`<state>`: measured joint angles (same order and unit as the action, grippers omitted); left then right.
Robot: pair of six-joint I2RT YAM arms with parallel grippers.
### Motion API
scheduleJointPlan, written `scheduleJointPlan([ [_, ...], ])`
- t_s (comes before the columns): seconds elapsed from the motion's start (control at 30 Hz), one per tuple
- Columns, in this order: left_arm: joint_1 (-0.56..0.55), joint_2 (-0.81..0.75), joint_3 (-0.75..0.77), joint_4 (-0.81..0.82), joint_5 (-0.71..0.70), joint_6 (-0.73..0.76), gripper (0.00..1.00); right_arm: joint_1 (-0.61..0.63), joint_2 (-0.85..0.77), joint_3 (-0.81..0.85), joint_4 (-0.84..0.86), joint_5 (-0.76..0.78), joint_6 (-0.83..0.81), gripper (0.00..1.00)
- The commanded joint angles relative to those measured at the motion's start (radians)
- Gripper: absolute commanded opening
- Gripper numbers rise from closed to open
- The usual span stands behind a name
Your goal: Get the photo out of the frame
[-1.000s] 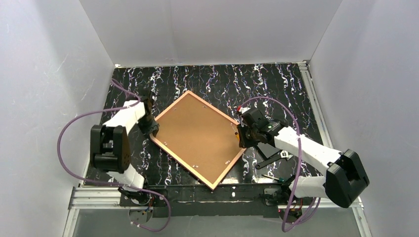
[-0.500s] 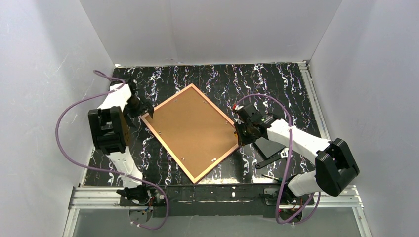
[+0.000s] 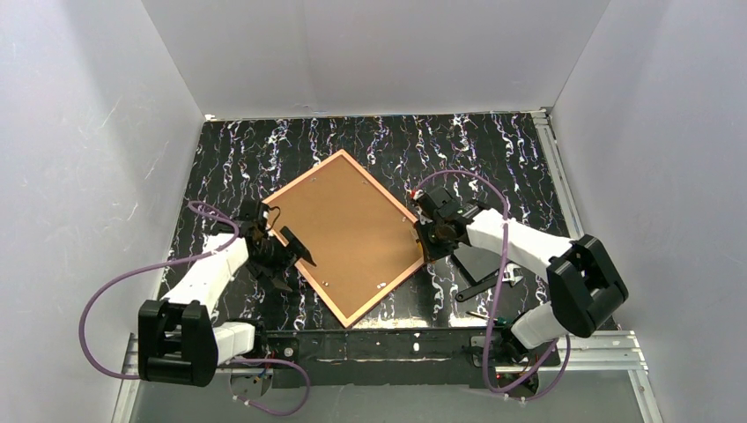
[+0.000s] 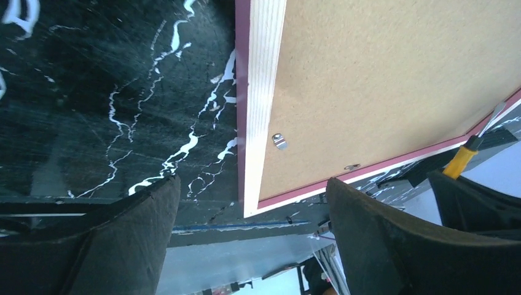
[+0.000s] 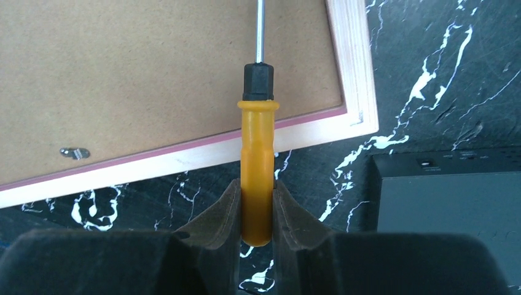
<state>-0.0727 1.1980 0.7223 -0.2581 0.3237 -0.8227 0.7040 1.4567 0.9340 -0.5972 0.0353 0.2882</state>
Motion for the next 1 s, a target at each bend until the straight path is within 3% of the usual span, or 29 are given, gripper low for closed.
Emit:
scheduleJointPlan([
  [0.0,-0.054,-0.050,-0.073,-0.014,-0.016,-0.114,0.84,-0.018,0.031,0.070,-0.003,0.031,-0.054,0.01],
  [0.2,-0.056,-0.053,-0.141,0.016,-0.107,-0.183,0.73,-0.024,0.099,0.122,-0.041,0.047,-0.078,0.01],
  [0.43,-0.062,0.088,-0.120,0.070,-0.077,-0.176,0.72,-0.026,0.143,0.145,-0.028,0.049,-0.090,0.01],
  [0.6,-0.079,0.095,-0.131,0.078,-0.152,-0.186,0.67,-0.026,0.163,0.153,-0.018,0.031,-0.095,0.01],
  [0.73,-0.084,0.114,-0.137,0.088,-0.188,-0.191,0.43,-0.026,0.180,0.164,-0.018,0.041,-0.100,0.01],
  [0.93,-0.085,0.143,-0.133,0.091,-0.214,-0.169,0.18,-0.027,0.195,0.173,-0.010,0.058,-0.122,0.01],
  [0.97,-0.085,0.148,-0.131,0.091,-0.217,-0.162,0.09,-0.027,0.198,0.176,-0.007,0.058,-0.126,0.01],
])
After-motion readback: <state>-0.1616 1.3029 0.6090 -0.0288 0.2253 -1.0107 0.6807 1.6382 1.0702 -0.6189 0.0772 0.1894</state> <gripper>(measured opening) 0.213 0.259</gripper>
